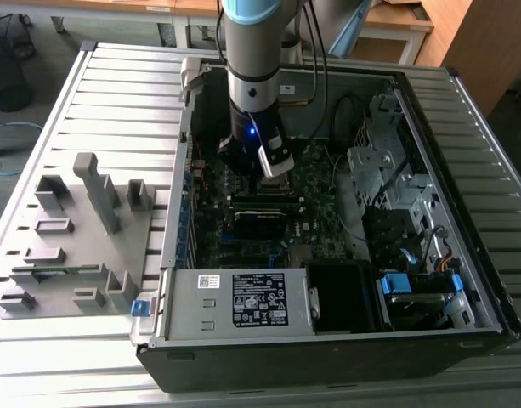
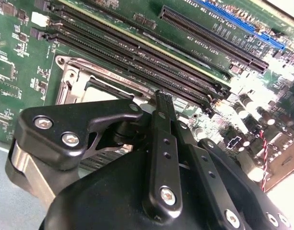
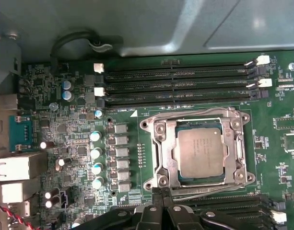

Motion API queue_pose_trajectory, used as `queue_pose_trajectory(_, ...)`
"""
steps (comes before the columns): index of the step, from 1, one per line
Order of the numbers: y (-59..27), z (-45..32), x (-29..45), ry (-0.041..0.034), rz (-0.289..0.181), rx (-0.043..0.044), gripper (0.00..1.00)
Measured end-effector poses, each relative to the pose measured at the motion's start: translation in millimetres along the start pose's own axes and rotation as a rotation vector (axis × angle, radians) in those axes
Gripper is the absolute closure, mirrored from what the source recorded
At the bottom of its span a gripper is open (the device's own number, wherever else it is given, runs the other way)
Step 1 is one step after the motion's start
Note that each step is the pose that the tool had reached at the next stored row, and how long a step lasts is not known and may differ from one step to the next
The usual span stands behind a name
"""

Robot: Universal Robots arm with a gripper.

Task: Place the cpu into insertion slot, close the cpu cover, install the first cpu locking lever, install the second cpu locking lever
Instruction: 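Install the second cpu locking lever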

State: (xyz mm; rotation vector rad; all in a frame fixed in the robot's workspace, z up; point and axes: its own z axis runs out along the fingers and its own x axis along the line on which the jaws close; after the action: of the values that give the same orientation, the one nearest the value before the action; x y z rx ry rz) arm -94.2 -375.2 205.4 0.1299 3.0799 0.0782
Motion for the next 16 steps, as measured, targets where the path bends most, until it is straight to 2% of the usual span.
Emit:
queue_pose_trajectory(10, -0.5, 4.1, 3.5, 0.0001, 0.0, -0.0001, 0.9)
queue_pose_trajectory(16, -1.1, 5.8, 8.4, 0.0004, 0.0, -0.0016, 0.9)
